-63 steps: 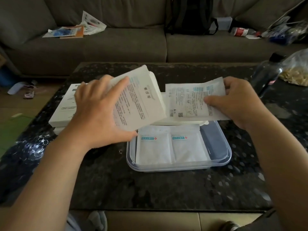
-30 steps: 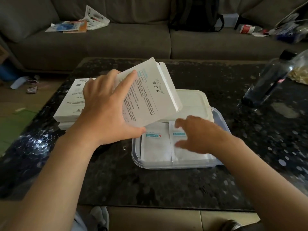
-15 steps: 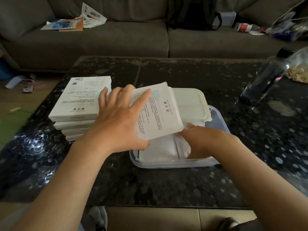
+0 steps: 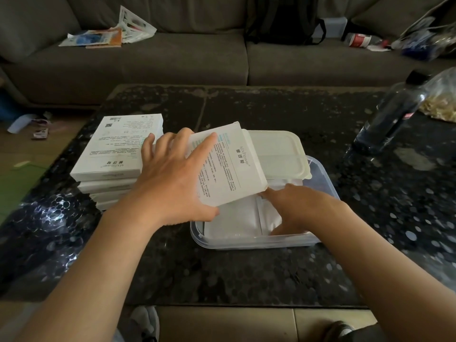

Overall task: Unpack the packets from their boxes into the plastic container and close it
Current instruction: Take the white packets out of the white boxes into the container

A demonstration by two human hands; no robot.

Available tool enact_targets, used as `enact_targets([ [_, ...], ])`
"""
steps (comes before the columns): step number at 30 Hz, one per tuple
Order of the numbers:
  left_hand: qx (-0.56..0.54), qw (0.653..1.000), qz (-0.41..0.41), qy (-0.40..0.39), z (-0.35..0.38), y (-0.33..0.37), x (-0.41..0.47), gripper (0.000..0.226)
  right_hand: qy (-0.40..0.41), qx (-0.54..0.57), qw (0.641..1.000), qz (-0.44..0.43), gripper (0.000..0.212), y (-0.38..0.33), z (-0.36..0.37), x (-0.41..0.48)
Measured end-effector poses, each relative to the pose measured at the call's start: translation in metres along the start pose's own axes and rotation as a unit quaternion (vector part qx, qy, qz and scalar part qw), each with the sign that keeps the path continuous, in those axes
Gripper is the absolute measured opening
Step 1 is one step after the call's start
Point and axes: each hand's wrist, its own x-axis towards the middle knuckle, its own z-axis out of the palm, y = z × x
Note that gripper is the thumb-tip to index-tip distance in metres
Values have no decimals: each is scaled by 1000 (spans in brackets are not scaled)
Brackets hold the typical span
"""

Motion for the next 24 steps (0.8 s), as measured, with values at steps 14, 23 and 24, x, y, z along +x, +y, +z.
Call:
enact_targets([
  [14, -21, 1000, 19, -7, -4, -2, -1, 129, -20, 68, 996, 47, 80, -1, -34, -19],
  [23, -68, 993, 94, 28, -9, 12, -4, 126, 172, 396, 902, 7, 19, 1, -68, -34],
  [24, -62, 992, 103, 39, -9, 15, -4, 125, 166, 390, 906, -1, 20, 0, -64, -29],
])
